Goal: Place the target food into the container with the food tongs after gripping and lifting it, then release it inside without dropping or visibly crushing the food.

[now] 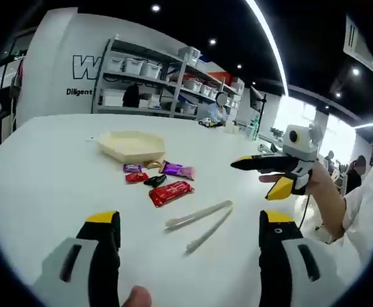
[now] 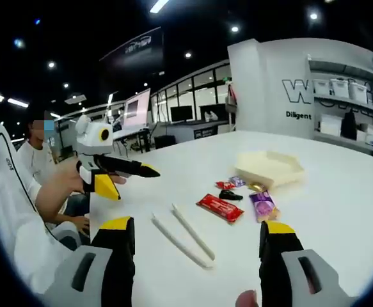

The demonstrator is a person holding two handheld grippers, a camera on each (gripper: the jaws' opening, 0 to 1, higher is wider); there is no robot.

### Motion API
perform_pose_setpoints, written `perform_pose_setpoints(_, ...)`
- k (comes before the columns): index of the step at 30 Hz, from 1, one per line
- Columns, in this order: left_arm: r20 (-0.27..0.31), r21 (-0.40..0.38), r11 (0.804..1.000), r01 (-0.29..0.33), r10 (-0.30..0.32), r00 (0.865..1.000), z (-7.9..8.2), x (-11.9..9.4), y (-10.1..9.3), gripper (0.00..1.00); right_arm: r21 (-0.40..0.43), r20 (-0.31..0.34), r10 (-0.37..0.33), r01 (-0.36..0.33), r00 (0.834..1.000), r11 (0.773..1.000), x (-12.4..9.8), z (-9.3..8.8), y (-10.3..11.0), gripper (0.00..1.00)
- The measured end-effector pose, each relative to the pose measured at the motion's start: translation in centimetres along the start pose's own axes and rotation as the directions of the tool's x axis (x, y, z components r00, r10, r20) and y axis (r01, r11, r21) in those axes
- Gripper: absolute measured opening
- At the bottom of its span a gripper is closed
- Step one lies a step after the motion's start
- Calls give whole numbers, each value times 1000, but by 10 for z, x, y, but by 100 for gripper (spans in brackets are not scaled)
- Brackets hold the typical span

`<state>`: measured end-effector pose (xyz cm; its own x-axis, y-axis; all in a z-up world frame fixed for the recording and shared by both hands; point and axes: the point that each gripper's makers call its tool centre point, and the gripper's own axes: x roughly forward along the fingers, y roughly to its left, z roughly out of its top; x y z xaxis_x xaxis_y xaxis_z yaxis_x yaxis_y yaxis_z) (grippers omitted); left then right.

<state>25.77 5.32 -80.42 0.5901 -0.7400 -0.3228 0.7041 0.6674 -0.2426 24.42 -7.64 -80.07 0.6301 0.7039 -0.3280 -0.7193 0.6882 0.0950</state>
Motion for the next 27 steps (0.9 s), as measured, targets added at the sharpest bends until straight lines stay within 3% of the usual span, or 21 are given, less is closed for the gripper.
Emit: perform_pose_setpoints(27, 1, 33, 999, -17, 17, 1000, 2, 2, 1, 89, -1, -28, -22, 22, 999, 1000, -1, -3, -4, 78)
